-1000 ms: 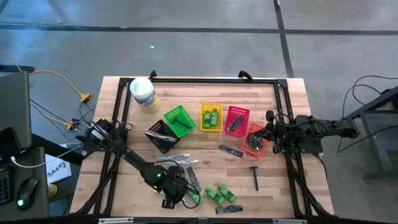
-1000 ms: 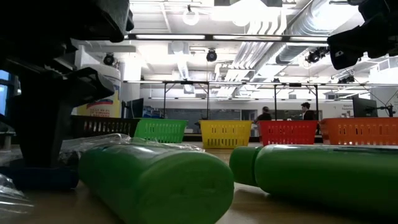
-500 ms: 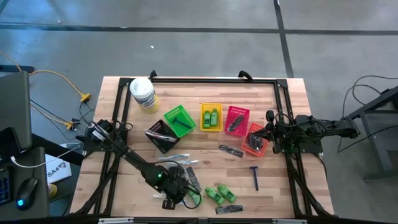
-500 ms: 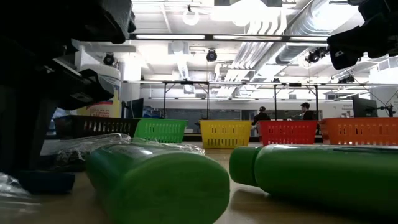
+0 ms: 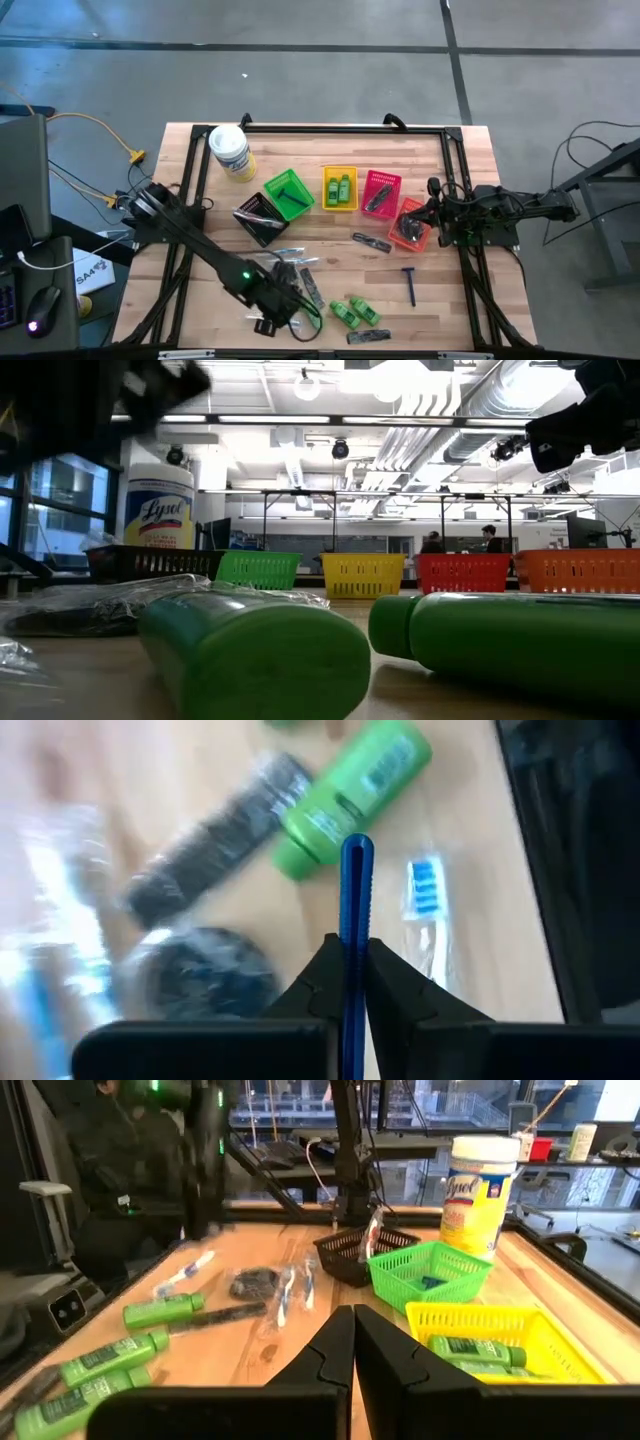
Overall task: Pick & Place Travel size toiletries
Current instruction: Put the left blue shaver into the green bin
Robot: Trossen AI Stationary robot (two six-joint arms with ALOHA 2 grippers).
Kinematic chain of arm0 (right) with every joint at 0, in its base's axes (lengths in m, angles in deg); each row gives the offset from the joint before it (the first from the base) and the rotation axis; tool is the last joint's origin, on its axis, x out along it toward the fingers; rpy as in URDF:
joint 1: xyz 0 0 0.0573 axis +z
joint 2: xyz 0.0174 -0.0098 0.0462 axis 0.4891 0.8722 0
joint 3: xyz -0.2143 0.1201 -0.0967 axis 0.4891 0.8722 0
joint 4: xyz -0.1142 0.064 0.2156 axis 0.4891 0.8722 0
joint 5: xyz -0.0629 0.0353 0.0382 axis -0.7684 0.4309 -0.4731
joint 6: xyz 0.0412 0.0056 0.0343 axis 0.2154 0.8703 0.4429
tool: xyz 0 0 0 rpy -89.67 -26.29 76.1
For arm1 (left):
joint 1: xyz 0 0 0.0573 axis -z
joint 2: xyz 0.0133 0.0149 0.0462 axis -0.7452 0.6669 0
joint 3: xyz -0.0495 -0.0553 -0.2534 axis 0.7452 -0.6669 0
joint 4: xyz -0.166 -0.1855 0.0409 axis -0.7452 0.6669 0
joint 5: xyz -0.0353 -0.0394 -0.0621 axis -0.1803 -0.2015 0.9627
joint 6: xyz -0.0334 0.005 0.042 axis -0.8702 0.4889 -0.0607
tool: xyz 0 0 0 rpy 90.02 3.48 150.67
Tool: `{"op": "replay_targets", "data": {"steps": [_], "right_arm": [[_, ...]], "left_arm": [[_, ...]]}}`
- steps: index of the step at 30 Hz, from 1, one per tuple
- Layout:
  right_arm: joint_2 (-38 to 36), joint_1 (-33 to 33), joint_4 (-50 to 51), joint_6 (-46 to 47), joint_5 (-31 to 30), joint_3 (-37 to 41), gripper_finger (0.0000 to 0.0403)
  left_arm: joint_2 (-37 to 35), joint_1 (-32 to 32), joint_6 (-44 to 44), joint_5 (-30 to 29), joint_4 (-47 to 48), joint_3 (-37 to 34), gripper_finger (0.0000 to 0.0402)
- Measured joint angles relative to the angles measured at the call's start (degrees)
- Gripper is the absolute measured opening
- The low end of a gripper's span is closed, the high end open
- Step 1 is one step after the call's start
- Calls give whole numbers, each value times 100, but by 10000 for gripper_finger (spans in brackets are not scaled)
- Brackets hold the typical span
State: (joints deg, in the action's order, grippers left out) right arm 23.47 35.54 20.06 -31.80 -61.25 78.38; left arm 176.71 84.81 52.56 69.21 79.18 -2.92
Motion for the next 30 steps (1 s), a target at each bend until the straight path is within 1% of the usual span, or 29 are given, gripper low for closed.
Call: {"op": "replay_targets", "data": {"steps": [3, 8, 10, 12, 16, 20, 24, 26, 30], "right_arm": [[30, 0, -12, 0, 8, 0, 3], [62, 0, 5, 0, 11, 2, 3], [63, 0, 31, 0, 11, 2, 3], [64, -2, 31, 0, 11, 2, 3], [62, -2, 48, 0, 11, 2, 3], [62, -2, 68, 2, 15, 2, 3], [62, 0, 83, 2, 15, 2, 3], [62, -1, 87, 2, 13, 2, 3], [62, 0, 87, 2, 11, 2, 3]], "left_arm": [[-542, -27, 238, -502, 185, -22, 15], [-1570, -29, 750, -1398, 380, -289, 16], [-2059, -29, 842, -1847, 353, -524, 16], [-2581, -67, 847, -2251, 338, -903, 16], [-3751, -337, 728, -2722, -119, -2030, 16], [-5189, -444, 990, -3027, -1254, -3405, 16], [-6716, -438, 1291, -3071, -2518, -4729, 11], [-7364, -438, 1294, -3086, -2865, -5250, 10], [-8218, -438, 1320, -3113, -3298, -6050, 10]]}}
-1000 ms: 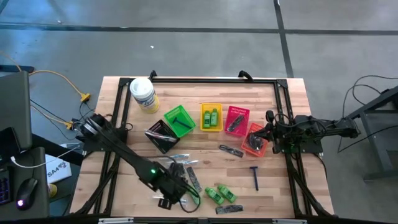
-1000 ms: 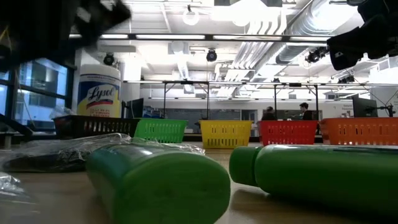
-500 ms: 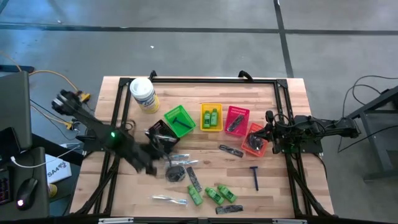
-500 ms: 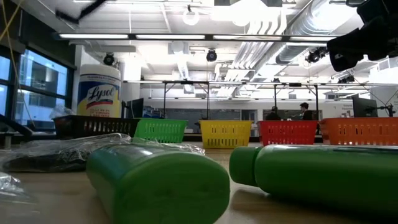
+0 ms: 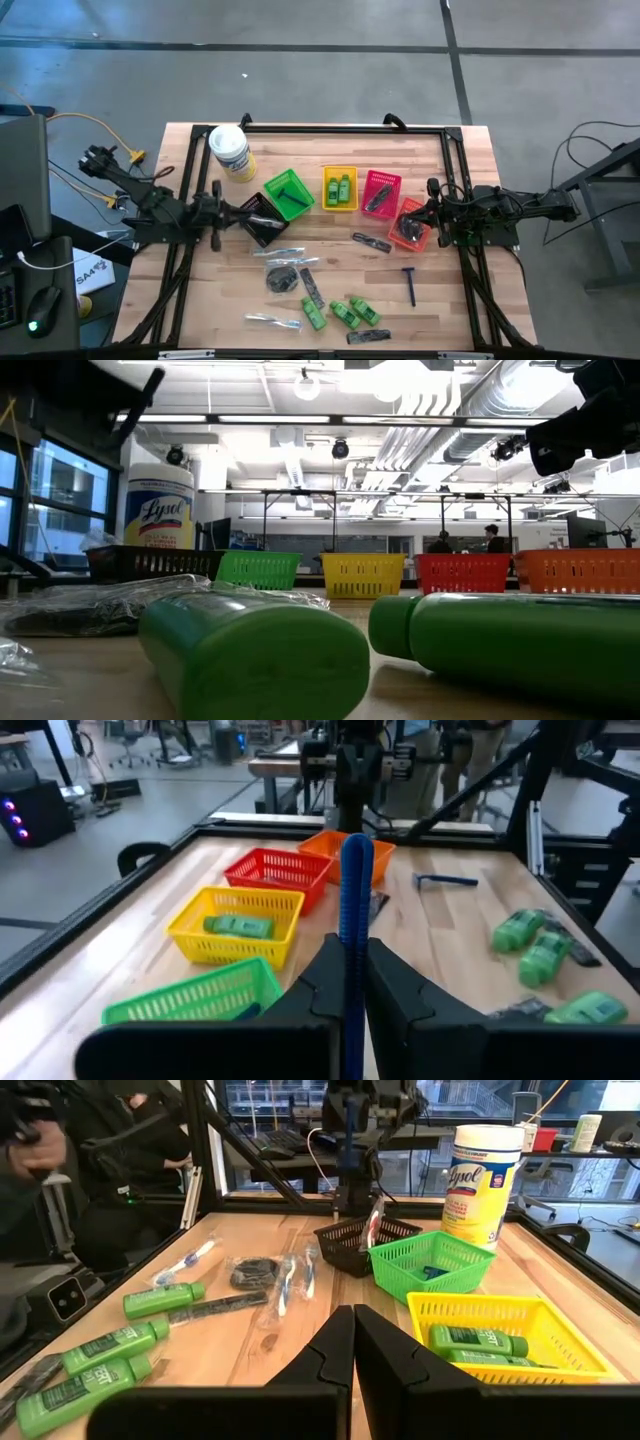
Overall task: Pick & Place Travel size toiletries
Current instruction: Put the left blue shaver into the green bin
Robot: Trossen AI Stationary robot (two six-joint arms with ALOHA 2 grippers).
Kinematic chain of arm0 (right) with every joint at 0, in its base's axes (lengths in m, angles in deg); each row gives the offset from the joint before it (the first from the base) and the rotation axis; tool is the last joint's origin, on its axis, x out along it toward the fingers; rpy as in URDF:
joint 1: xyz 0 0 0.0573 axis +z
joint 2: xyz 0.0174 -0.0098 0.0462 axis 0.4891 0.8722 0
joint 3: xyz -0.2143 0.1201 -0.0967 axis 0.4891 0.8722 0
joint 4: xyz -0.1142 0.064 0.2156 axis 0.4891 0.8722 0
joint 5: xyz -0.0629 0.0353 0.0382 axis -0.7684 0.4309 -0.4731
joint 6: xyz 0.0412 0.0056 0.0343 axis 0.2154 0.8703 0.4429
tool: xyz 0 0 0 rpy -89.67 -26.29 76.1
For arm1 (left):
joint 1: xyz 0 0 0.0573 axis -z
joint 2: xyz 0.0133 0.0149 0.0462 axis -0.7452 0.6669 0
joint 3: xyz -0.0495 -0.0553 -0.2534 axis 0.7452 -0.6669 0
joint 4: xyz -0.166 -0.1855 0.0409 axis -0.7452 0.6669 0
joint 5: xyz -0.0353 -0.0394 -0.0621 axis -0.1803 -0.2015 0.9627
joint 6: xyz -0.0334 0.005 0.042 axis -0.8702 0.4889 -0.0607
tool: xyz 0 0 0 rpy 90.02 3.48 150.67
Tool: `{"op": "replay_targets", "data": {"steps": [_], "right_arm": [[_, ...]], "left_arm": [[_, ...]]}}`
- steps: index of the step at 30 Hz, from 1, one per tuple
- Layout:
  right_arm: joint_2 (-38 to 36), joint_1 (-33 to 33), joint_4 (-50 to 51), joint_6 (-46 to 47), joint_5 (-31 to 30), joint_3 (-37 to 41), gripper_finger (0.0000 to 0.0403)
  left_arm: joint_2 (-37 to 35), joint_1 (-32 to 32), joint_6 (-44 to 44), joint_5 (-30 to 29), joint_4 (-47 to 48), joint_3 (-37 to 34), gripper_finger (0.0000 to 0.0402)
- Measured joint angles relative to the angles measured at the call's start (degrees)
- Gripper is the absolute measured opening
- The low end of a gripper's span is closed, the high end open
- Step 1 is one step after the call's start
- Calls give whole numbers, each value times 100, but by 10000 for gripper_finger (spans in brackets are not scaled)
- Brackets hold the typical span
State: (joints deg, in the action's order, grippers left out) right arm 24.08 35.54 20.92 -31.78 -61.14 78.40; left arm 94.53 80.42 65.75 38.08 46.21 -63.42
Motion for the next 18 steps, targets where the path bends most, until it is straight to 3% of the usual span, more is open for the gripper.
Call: {"op": "replay_targets", "data": {"steps": [8, 18], "right_arm": [[0, 0, -8, 13, -7, 0, 3], [0, -2, -11, 131, -19, 0, 3]], "left_arm": [[-769, 0, -39, -513, -126, -782, 10], [-558, -2, 150, -678, -169, -469, 10]]}}
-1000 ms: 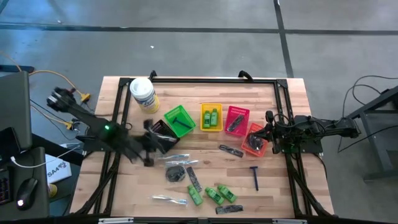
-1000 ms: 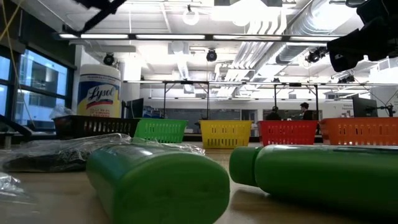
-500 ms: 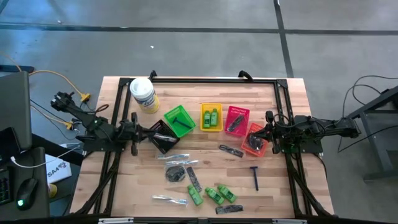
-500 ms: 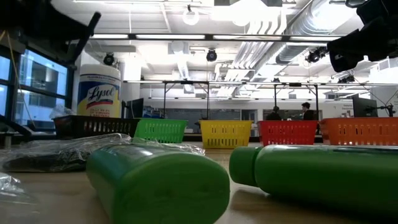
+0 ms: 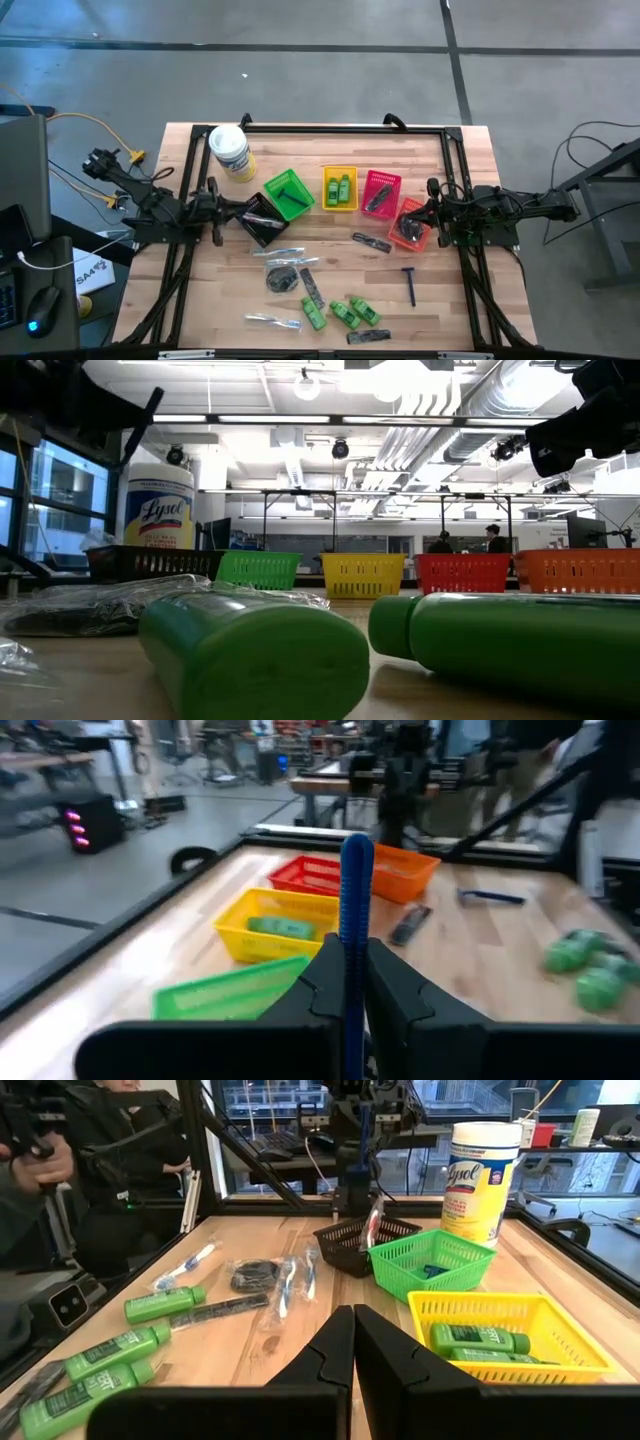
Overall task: Pick & Place Travel size toiletries
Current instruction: Put the left blue shaver into the green bin
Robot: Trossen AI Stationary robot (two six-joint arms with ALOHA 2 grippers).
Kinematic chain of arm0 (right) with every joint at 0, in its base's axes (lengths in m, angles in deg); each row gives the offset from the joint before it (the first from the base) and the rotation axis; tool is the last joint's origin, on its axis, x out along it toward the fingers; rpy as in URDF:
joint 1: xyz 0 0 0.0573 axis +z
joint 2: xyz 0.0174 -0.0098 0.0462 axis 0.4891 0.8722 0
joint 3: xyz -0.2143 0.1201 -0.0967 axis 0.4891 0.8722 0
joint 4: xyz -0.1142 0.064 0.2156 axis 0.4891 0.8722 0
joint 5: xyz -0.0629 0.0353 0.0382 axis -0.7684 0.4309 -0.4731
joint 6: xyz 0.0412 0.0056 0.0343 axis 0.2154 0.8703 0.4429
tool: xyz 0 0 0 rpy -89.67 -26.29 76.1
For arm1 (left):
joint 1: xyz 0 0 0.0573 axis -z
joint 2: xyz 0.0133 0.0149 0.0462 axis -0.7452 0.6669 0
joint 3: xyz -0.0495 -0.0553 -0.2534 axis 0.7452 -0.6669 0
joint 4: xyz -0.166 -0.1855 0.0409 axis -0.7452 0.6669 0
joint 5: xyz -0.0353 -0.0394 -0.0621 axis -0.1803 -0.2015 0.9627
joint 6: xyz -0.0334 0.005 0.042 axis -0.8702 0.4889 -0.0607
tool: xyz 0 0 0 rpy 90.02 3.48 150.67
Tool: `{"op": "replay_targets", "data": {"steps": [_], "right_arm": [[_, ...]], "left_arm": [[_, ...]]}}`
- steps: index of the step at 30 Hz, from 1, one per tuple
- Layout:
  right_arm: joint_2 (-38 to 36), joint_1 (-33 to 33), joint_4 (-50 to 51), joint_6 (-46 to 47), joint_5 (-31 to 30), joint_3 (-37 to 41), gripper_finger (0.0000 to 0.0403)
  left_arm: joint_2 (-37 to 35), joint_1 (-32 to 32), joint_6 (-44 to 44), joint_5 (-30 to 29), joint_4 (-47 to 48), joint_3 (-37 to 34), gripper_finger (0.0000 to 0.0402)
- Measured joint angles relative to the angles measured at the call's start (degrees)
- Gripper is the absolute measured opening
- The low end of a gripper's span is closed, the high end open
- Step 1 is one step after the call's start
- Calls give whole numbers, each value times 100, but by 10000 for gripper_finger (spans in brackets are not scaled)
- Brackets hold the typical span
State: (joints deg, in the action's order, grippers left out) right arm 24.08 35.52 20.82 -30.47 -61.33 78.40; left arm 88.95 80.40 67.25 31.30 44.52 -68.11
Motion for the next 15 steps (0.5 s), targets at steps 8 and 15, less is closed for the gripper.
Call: {"op": "replay_targets", "data": {"steps": [8, 15], "right_arm": [[-2, 2, -44, 0, -3, 2, 3], [-1, 1, -44, 0, -3, 2, 3]], "left_arm": [[1547, -44, 1061, -430, 226, 1559, 10], [3541, -1324, 1388, -11, 2023, 3740, 10]]}}
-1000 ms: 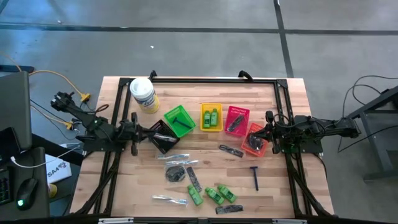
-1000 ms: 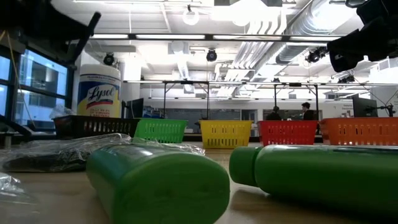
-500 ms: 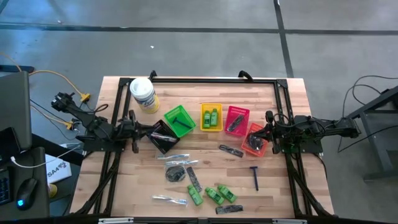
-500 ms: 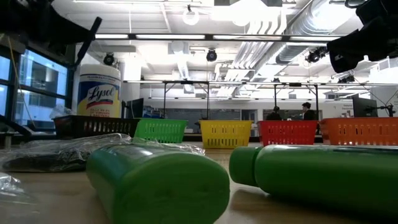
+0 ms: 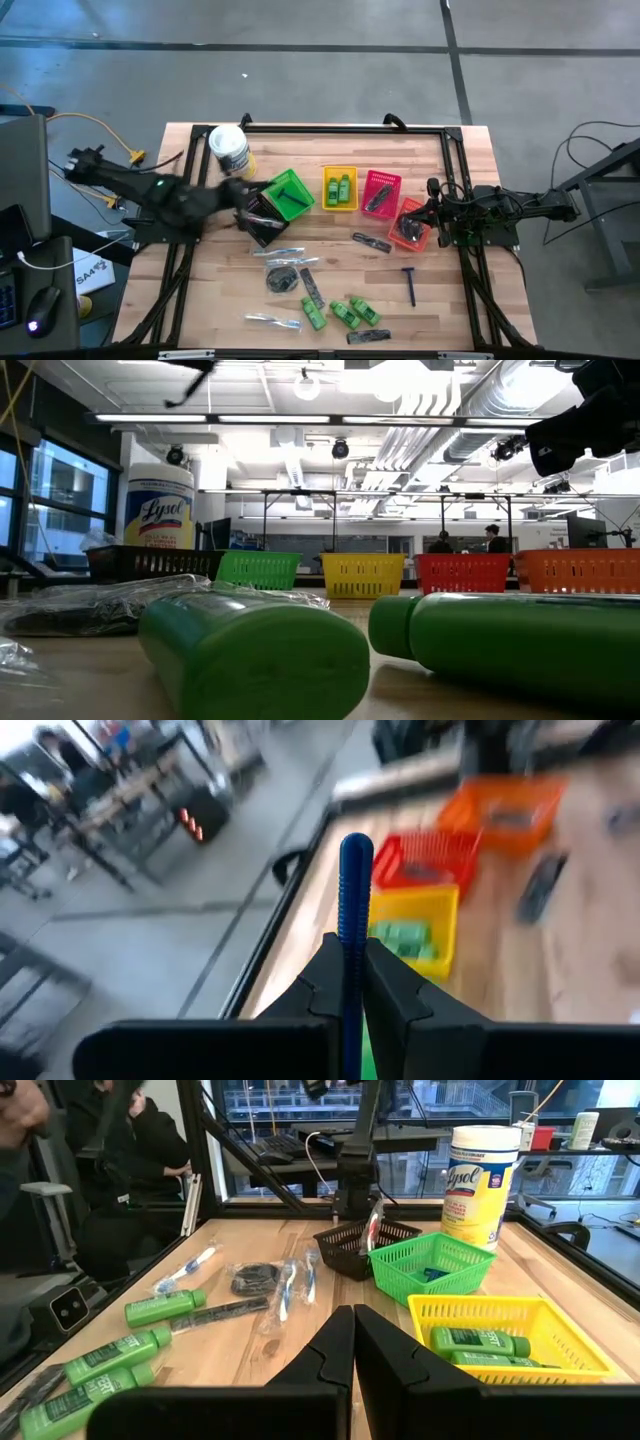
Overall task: Pick & Place Travel size toiletries
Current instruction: Put the left blue shaver into the green bin
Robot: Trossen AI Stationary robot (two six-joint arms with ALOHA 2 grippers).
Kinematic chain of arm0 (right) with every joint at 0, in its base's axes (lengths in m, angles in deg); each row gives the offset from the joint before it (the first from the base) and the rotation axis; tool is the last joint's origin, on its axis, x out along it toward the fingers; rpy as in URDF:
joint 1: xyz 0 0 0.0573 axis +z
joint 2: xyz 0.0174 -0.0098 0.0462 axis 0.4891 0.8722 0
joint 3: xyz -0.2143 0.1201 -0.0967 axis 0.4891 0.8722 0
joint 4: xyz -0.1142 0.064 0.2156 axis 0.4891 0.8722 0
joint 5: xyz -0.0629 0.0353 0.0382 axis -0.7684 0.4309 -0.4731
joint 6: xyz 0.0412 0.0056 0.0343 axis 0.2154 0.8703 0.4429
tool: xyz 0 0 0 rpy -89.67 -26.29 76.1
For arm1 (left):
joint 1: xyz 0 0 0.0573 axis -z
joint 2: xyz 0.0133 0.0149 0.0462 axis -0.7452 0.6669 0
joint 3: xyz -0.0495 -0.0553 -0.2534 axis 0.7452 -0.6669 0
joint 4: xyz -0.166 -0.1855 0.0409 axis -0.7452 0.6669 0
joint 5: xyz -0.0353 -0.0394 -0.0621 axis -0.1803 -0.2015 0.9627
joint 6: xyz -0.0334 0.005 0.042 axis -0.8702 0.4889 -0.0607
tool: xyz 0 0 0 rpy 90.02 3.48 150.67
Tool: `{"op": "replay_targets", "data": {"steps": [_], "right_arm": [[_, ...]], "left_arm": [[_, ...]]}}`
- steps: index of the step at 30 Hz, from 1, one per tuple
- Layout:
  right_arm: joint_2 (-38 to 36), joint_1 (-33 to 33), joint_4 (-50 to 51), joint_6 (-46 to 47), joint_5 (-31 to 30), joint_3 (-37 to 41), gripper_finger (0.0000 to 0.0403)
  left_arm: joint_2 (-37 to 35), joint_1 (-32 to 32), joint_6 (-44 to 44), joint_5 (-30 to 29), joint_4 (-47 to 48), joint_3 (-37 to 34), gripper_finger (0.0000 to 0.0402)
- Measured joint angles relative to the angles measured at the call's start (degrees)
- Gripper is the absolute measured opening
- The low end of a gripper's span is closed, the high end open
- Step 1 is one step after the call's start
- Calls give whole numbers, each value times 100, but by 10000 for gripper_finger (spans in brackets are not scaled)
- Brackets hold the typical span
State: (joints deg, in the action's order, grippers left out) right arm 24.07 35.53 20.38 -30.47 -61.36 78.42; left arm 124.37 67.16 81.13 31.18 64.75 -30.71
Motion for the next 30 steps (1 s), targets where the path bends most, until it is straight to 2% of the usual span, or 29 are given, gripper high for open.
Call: {"op": "replay_targets", "data": {"steps": [6, 9, 13, 18, 23, 30], "right_arm": [[-1, -1, 4, 2, 4, 0, 3], [-1, -1, 9, 2, 3, 0, 3], [-1, -1, 9, 2, 4, 0, 3], [-1, -1, 11, 2, 4, 0, 3], [-1, 0, 64, 0, 4, 1, 3], [-1, 1, 117, -3, 4, 2, 3]], "left_arm": [[1697, -1430, 615, 1543, 1360, 1371, 10], [2398, -1899, 1194, 2077, 1704, 1722, 10], [3080, -2395, 1914, 2625, 1700, 1922, 10], [3614, -2942, 2833, 3117, 1705, 1935, 10], [3913, -3427, 2932, 3973, 1708, 1937, 10], [4118, -3547, 3124, 4223, 1807, 1936, 10]]}}
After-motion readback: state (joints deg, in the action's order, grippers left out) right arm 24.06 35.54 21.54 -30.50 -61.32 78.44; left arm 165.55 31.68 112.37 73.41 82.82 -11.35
